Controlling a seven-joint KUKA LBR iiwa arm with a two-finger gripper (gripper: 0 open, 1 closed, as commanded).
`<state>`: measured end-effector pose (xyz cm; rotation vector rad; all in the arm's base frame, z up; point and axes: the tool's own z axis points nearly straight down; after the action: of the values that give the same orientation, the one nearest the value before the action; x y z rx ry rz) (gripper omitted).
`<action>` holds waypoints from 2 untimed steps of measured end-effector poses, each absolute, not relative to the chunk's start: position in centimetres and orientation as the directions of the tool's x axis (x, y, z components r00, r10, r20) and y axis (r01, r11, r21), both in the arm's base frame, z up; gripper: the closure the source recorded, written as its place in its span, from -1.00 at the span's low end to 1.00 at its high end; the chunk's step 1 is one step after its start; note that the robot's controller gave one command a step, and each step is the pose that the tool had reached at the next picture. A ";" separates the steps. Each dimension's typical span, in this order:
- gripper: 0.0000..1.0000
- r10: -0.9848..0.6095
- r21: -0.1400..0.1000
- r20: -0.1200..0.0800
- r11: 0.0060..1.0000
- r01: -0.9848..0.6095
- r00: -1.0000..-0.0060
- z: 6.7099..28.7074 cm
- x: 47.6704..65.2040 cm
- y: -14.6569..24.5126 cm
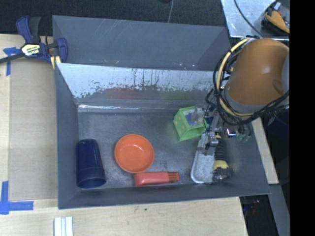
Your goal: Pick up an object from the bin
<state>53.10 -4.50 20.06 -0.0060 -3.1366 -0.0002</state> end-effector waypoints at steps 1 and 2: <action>-1.00 0.002 0.000 -0.004 1.000 0.002 -1.000 20.5 53.3 -4.5; -1.00 -0.234 -0.001 -0.005 0.972 -0.234 -0.972 9.1 52.8 7.1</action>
Offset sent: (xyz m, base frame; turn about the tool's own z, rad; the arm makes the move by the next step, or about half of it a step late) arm -0.0060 0.1375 -0.1306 -0.2824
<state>52.76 7.09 9.14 0.3710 -3.1251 0.0010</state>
